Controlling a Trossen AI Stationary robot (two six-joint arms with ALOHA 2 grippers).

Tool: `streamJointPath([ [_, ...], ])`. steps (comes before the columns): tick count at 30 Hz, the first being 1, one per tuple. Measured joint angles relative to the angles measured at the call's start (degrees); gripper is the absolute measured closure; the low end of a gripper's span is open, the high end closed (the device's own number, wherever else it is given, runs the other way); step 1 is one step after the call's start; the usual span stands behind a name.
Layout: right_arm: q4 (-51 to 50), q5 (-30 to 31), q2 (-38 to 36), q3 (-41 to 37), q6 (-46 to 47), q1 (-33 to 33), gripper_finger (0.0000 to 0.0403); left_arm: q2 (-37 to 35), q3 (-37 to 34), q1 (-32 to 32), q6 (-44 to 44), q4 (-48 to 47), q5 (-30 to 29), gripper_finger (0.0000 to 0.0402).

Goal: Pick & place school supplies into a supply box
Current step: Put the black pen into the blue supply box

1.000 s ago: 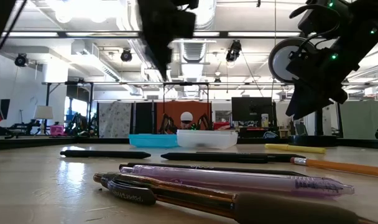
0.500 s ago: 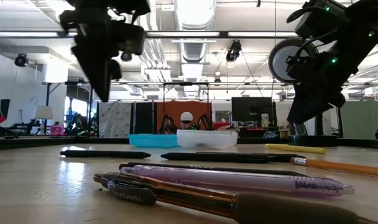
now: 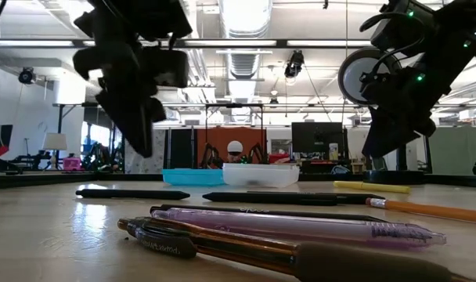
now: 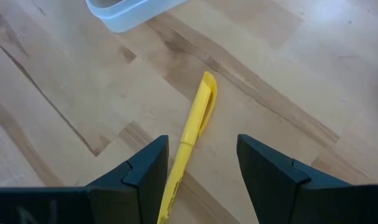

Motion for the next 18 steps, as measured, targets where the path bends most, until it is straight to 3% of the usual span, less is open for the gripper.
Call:
streamJointPath([
  [10,-0.31,-0.22,0.00,-0.13,0.56,0.02,0.0220,5.84,0.71,-4.45,5.88,0.85,-0.15,0.0294],
  [18,-0.32,-0.23,-0.01,-0.13,0.55,0.02,0.0220,8.78,0.22,-4.56,2.86,0.84,-8.71,0.0294],
])
